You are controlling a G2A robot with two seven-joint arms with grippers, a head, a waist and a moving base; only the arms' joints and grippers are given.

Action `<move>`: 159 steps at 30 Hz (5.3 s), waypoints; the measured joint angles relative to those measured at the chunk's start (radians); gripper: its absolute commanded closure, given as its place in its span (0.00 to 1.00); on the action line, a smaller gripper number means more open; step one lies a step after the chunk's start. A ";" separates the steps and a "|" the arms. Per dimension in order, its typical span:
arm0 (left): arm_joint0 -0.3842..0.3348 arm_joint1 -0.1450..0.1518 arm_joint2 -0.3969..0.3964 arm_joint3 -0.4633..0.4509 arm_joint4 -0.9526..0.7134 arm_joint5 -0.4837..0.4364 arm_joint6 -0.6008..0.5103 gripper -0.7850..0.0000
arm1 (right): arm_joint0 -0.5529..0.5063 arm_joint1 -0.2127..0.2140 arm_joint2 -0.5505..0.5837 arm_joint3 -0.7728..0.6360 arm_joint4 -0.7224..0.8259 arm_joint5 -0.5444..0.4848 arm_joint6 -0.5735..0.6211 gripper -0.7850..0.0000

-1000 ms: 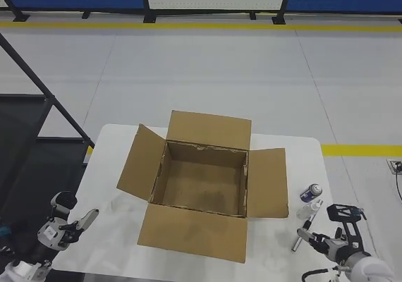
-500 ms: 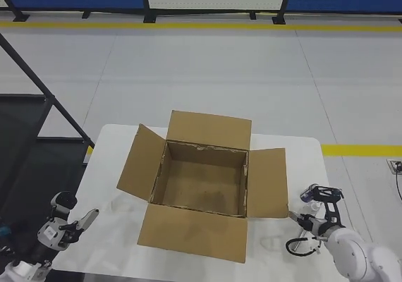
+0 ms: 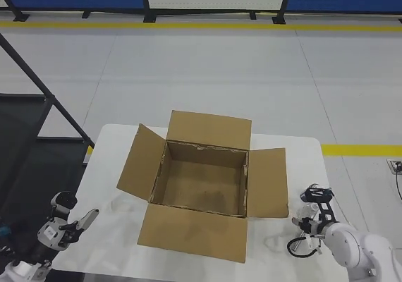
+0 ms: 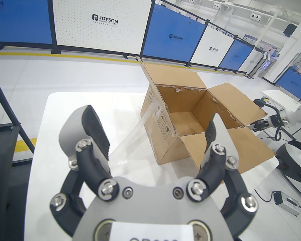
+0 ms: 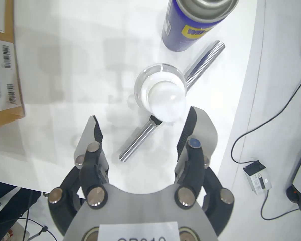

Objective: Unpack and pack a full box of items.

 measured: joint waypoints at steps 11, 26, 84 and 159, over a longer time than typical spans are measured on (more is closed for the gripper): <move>0.000 0.000 0.000 0.000 0.000 0.000 0.000 0.00 | 0.010 -0.006 -0.015 0.058 -0.011 0.014 -0.027 0.54; 0.000 0.000 0.000 0.000 0.000 0.000 0.000 0.00 | 0.023 -0.019 -0.048 0.103 -0.036 0.067 -0.082 0.58; 0.000 0.000 0.000 0.000 0.000 0.000 0.000 0.00 | -0.233 -0.066 0.059 -0.043 0.112 0.084 -0.570 0.52; 0.000 0.000 0.000 0.000 0.000 0.000 0.000 0.00 | 0.120 -0.053 0.032 0.193 0.013 0.077 0.128 0.53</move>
